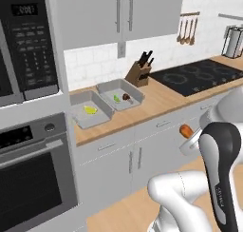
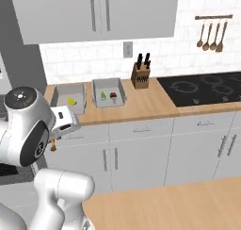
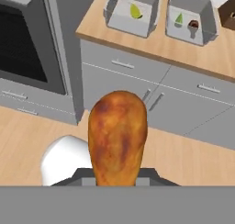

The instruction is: Place one lemon wedge and one chicken drumstick in each tupperware on the nearby counter, to pack two identical lunches.

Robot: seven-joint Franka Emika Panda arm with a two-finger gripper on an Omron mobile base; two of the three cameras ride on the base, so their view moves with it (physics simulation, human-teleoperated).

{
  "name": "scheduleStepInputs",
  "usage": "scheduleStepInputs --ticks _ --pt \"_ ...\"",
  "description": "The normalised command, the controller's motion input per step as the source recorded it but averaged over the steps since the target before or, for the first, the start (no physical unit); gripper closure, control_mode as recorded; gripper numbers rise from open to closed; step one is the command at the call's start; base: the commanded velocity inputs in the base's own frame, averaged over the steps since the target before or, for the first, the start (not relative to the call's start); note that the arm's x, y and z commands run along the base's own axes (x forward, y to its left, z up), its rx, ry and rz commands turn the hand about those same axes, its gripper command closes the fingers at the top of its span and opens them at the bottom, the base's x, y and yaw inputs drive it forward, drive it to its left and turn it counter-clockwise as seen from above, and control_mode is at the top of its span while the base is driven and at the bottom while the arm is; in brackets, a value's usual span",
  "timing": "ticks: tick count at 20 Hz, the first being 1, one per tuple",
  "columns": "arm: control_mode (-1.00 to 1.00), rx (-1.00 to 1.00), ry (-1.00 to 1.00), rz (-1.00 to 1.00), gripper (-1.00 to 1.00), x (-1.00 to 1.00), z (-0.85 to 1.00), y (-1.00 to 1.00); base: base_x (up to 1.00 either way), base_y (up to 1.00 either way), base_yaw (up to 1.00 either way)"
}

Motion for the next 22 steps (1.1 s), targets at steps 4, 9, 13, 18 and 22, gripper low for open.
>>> scheduleStepInputs --ticks 4,9,13,18,22 --pt "1.0 0.0 0.0 0.0 1.0 0.0 0.0 0.0 1.0 -0.29 0.02" --pt "1.0 0.0 0.0 0.0 1.0 0.0 0.0 0.0 0.98 0.0 0.38" --pt "1.0 0.0 0.0 0.0 1.0 0.0 0.0 0.0 0.97 0.05 0.52" --pt "1.0 0.0 0.0 0.0 1.0 0.0 0.0 0.0 0.92 0.04 0.47" --pt "-1.0 0.0 0.05 0.14 1.0 0.55 -0.58 0.29 0.0 0.0 0.0"
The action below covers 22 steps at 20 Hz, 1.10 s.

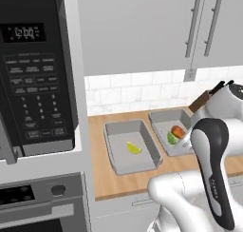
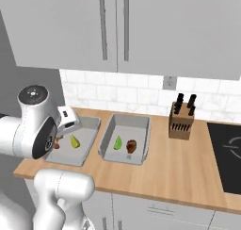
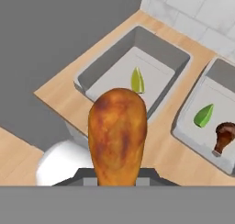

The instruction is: Place one lemon wedge and one chicken drumstick in each tupperware on the nearby counter, to pack two identical lunches.

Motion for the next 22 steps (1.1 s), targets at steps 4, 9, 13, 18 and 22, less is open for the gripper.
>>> scheduleStepInputs --ticks 4,9,13,18,22 --pt "-1.0 0.0 0.04 0.01 1.0 0.45 -0.55 0.51 0.0 0.0 0.0" --pt "-1.0 0.0 0.08 0.0 1.0 0.56 -0.6 0.61 0.0 0.0 0.0" --pt "-1.0 0.0 0.1 0.0 1.0 0.46 -0.56 0.5 0.0 0.0 0.0" --pt "-1.0 0.0 0.06 0.0 1.0 0.47 -0.43 0.33 0.0 0.0 0.0" --pt "-1.0 0.0 0.08 0.0 1.0 0.44 -0.25 0.2 0.0 0.0 0.0"
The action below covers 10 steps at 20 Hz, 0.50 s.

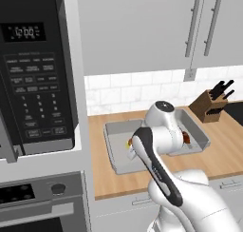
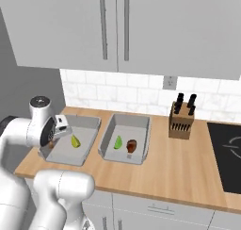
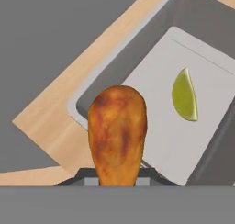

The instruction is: Place one lemon wedge and one chicken drumstick in each tupperware on the nearby counter, to pack two identical lunches.

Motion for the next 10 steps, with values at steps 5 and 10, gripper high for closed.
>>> scheduleStepInputs --ticks 5,10 --pt "-1.0 0.0 0.05 0.0 1.0 0.4 -0.24 0.11 0.0 0.0 0.0" --pt "-1.0 0.0 0.0 0.0 1.0 0.4 -0.35 0.0 0.0 0.0 0.0"
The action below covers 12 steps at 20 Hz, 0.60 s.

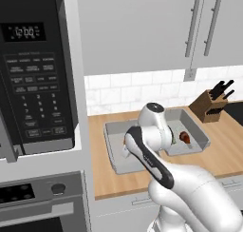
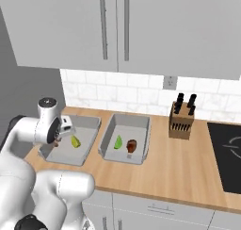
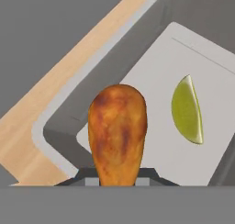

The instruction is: Place one lemon wedge and one chicken drumstick in each tupperware on the nearby counter, to pack two identical lunches.

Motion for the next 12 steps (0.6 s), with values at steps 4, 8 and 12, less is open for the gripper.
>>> scheduleStepInputs --ticks 4,8,12 --pt "-1.0 0.0 0.0 0.0 1.0 0.42 -0.38 0.0 0.0 0.0 0.0" --pt "-1.0 0.0 0.0 0.0 1.0 0.39 -0.38 0.0 0.0 0.0 0.0" --pt "-1.0 0.0 0.0 0.0 1.0 0.38 -0.36 0.0 0.0 0.0 0.0"
